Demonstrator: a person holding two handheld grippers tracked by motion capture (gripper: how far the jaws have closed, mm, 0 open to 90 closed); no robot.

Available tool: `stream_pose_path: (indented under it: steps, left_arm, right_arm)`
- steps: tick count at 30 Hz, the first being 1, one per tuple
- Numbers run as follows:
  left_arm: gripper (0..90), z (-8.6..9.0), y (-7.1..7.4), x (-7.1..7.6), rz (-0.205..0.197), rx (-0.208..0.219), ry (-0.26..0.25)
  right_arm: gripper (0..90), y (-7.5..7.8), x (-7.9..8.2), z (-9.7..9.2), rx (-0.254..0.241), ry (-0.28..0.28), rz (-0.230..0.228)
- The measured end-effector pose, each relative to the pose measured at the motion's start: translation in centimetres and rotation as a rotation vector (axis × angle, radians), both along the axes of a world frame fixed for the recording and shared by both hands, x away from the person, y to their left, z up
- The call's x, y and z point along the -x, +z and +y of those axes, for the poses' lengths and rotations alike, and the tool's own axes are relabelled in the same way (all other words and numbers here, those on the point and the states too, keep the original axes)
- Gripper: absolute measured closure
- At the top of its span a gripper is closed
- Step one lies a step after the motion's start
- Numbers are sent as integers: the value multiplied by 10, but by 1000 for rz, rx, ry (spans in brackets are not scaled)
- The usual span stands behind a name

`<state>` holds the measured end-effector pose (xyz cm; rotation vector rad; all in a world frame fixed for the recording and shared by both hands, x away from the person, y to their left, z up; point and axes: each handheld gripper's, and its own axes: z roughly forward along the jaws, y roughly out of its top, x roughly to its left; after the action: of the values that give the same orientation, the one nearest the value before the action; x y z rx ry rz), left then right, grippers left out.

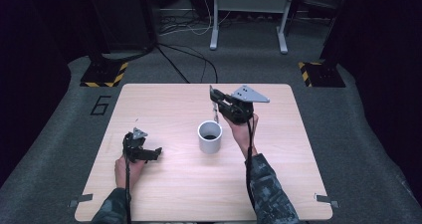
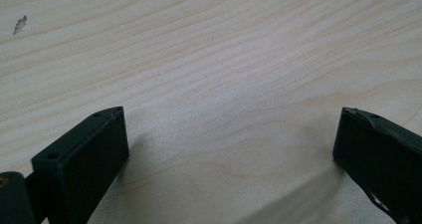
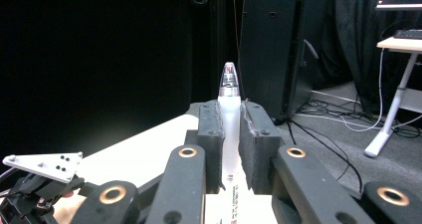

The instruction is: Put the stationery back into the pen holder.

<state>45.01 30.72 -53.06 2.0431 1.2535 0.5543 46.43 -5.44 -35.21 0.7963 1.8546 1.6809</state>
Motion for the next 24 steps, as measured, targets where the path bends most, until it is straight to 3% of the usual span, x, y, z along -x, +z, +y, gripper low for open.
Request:
stream_pose_path:
  steps: [6,12,24]
  left_arm:
    - [9,0,0,0,0,0,0]
    - [9,0,0,0,0,0,0]
    - [9,0,0,0,0,-1,-1]
  right_arm:
    - [801,-11,-5,16,0,16,18]
    - [801,-25,-9,29,43,32,49]
    - [801,-50,-12,31,101,33,106]
